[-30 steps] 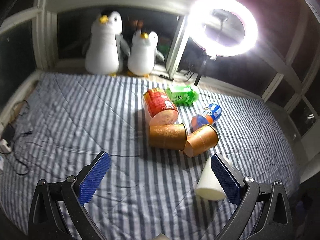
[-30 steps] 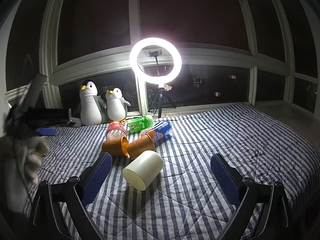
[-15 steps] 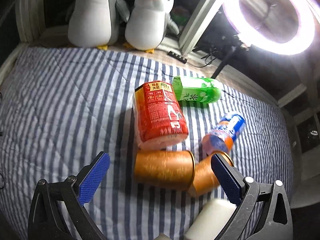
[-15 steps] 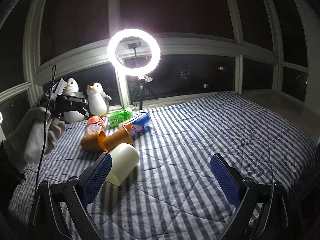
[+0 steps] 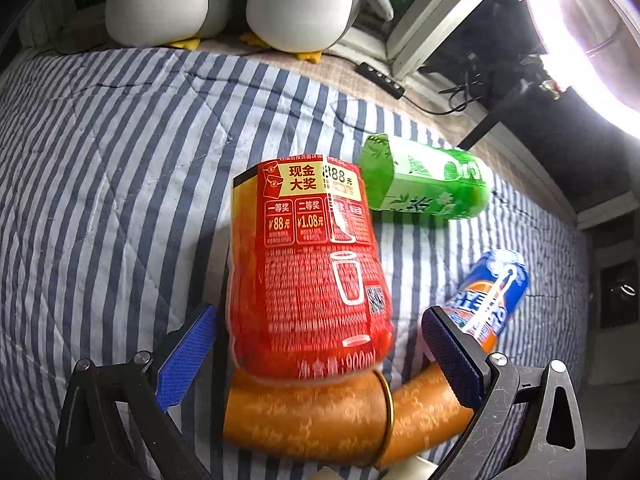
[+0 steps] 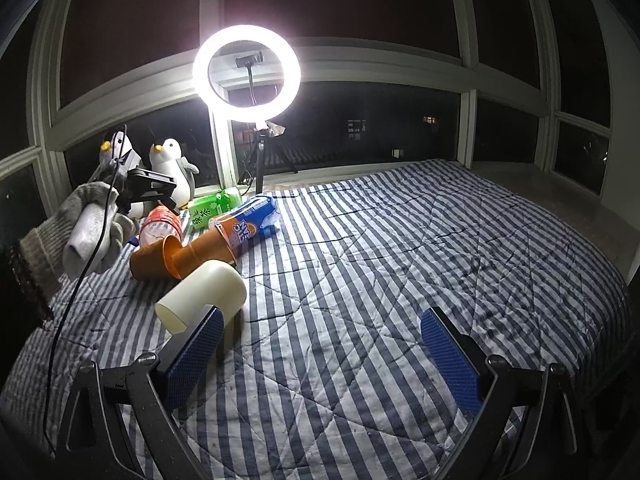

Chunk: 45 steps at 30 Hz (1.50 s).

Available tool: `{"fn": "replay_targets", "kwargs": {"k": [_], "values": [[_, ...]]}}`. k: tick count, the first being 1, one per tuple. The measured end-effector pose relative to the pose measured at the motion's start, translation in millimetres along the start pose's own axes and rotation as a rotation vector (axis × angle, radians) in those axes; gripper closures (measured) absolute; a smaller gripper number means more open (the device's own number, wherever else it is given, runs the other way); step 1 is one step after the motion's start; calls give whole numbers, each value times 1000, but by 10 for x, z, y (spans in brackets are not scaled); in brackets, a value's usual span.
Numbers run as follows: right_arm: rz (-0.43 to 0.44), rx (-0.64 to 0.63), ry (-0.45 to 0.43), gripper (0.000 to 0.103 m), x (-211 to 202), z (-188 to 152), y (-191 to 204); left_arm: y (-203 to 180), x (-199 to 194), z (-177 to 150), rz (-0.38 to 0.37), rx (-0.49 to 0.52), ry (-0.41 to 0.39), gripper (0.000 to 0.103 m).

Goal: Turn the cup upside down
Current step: 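Close the left gripper around the body of the red jar, then lift the red jar with the left gripper and rotate its base downward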

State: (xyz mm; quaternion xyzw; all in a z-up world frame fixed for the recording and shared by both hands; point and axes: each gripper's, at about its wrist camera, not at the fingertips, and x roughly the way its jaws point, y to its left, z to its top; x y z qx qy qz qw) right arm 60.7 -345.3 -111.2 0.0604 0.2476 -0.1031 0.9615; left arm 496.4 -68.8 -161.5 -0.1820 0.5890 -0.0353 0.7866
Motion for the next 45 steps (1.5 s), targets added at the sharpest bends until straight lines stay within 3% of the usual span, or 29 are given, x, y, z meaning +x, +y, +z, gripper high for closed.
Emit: {"fn": "replay_targets", "kwargs": {"k": [6, 11, 22, 31, 38, 45], "values": [[-7, 3, 2, 6, 16, 21, -39, 13, 178, 72, 29, -28, 41, 13], [-15, 8, -2, 6, -2, 35, -80, 18, 229, 96, 10, -36, 40, 14], [-14, 17, -5, 6, -24, 47, -105, 193, 2, 121, -2, -44, -15, 14], [7, 27, -6, 6, -16, 58, -32, 499, -417, 45, -29, -28, -54, 14], [41, 21, -11, 6, -58, 59, 90, 798, -823, -230, -55, -10, -70, 14], [75, 16, -20, 6, -126, 72, 183, 1013, -1131, -876, -101, 25, -46, 14]]}}
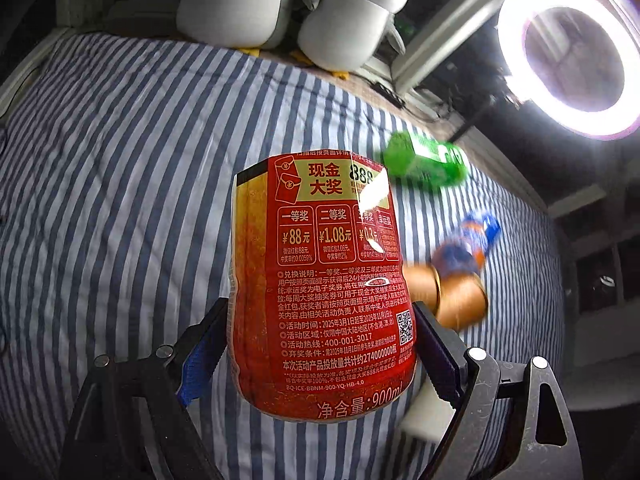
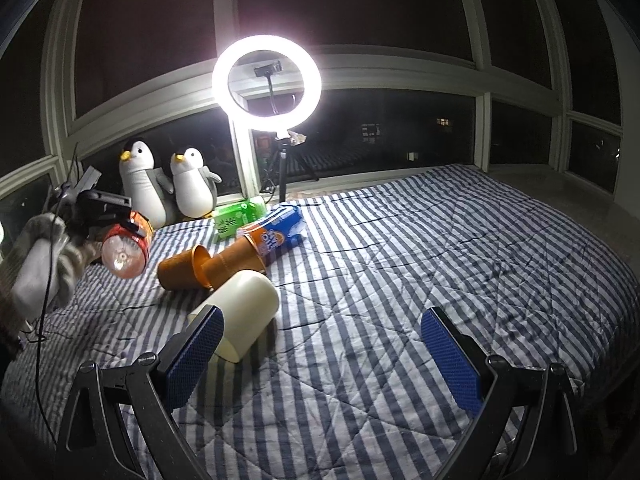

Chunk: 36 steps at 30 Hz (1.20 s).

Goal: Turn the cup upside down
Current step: 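Lift the red jar with the left gripper and rotate its base downward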

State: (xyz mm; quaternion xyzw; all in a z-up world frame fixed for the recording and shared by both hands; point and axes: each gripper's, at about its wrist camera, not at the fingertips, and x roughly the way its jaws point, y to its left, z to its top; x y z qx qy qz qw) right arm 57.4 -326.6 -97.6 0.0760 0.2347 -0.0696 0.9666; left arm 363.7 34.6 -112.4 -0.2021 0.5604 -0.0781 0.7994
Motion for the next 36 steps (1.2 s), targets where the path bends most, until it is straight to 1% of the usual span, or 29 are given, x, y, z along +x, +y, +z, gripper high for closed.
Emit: {"fn": "replay_targets", "kwargs": {"k": [1, 6, 13, 15, 17, 19, 23, 28, 32, 36], "values": [[5, -1, 0, 6, -9, -4, 12, -40, 2, -59, -4, 5, 2, 14], [35, -9, -2, 6, -69, -47, 97, -112, -82, -613, -47, 24, 36, 14], [73, -23, 6, 6, -132, -159, 197, -185, -50, -1294, -88, 21, 72, 14], [78, -30, 8, 6, -152, -193, 216, -232, -34, -1469, -88, 27, 71, 14], [80, -36, 10, 6, -168, -219, 233, -272, 5, -1569, -73, 34, 66, 14], [82, -37, 12, 5, -183, -245, 235, -334, 59, -1705, -77, 47, 89, 14], [85, -32, 17, 5, -206, -279, 240, -390, 141, -1847, -65, 60, 100, 14], [86, -45, 17, 5, -233, -301, 288, -422, 204, -1874, -64, 67, 114, 14], [95, -51, 18, 5, -240, -321, 321, -458, 195, -1845, -55, 75, 86, 13], [116, -54, 19, 4, -231, -331, 374, -417, 37, -1804, -67, 89, 62, 13]]}}
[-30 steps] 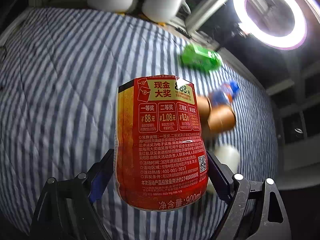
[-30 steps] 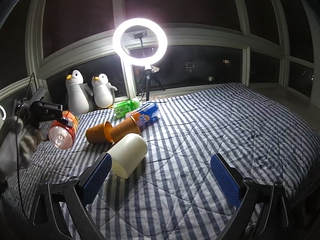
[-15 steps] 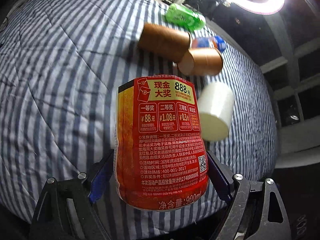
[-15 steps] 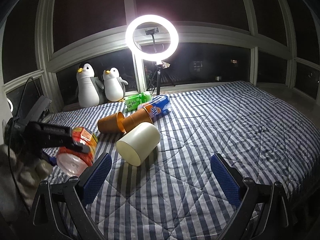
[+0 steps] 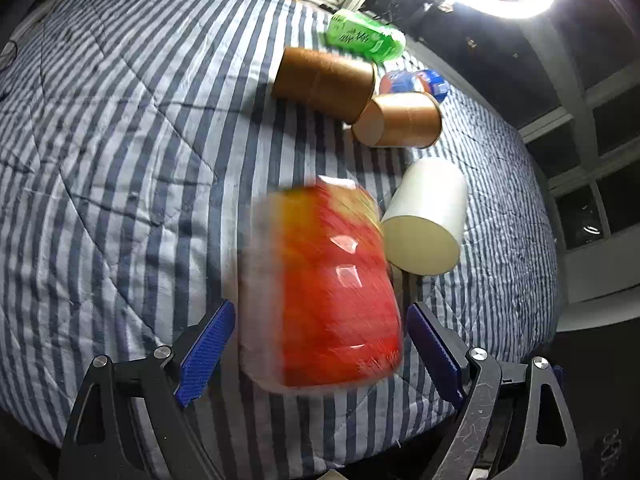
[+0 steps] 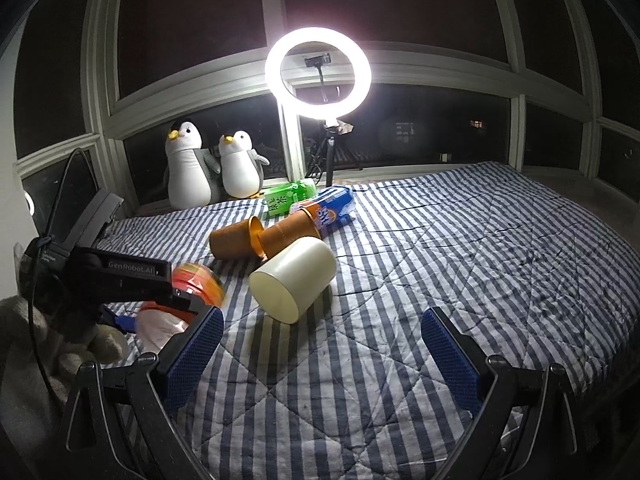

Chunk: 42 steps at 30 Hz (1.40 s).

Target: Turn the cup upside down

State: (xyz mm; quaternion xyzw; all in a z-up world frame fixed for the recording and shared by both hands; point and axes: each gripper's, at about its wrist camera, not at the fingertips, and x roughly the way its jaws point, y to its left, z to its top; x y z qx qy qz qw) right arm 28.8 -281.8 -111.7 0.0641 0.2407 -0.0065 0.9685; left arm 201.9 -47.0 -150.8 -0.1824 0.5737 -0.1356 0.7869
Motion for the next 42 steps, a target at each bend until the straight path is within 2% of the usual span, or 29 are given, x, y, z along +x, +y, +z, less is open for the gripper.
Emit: {"fn": "replay_targets", "kwargs": {"k": [2, 7, 10, 15, 24, 30, 35, 42], "values": [[14, -1, 1, 2, 18, -11, 34, 9, -109, -23, -4, 14, -26, 13], [54, -17, 13, 2, 114, -80, 219, 122, -566, -175, 14, 60, -146, 13], [65, -40, 23, 1, 202, -145, 357, 308, -818, -334, 11, 33, -222, 13], [78, -63, 76, 1, 480, -304, 619, 588, -1097, -560, 12, -3, -282, 12], [38, -114, 97, 2, 737, -508, 1063, 940, -1275, -715, -14, -61, -327, 12], [10, -105, 110, 1, 847, -462, 1099, 983, -1316, -732, -34, -67, -335, 12], [-4, -160, 141, 2, 963, -491, 1193, 984, -1310, -731, -46, -69, -331, 12], [14, -197, 179, 3, 1058, -531, 1222, 956, -1320, -696, -54, -58, -338, 12]]}}
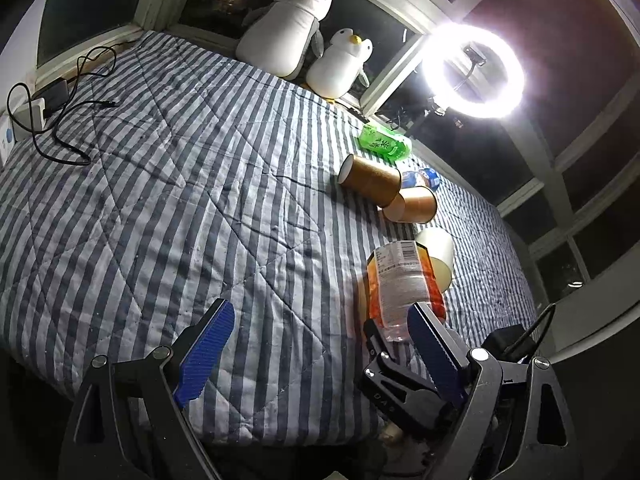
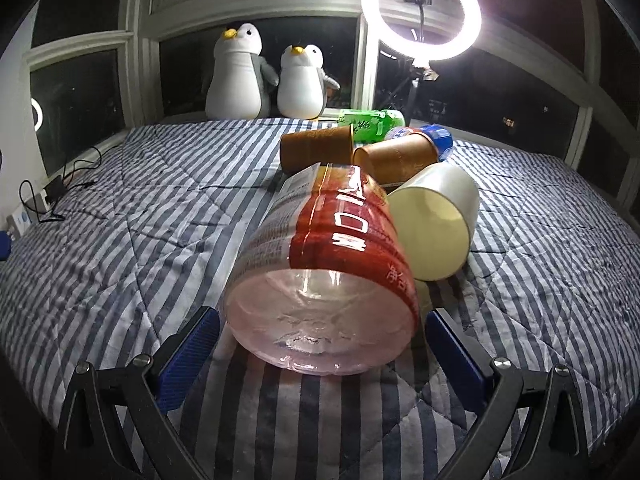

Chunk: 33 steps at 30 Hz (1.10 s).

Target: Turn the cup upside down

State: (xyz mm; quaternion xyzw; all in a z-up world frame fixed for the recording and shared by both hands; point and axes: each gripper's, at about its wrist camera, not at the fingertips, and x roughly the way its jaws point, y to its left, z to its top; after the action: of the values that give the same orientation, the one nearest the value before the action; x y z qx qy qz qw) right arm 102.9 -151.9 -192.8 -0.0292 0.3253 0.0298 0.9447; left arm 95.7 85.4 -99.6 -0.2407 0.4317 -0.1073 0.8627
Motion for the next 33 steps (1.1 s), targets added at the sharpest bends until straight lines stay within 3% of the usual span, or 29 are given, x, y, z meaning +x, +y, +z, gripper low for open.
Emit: {"fn": "replay_targets", "kwargs": {"k": [2, 5, 22, 33], "values": [[6, -4, 8, 13, 11, -1, -4, -14, 4, 14, -4, 2, -1, 12], [9, -22, 13, 18, 10, -5, -12, -26, 21, 24, -11, 9, 1, 12], [49, -118, -78, 18, -190, 255, -6, 52, 84, 53, -31, -12, 3, 12], [86, -121, -80, 18, 18, 506, 10, 89, 111, 77, -22, -17, -2, 12]]}}
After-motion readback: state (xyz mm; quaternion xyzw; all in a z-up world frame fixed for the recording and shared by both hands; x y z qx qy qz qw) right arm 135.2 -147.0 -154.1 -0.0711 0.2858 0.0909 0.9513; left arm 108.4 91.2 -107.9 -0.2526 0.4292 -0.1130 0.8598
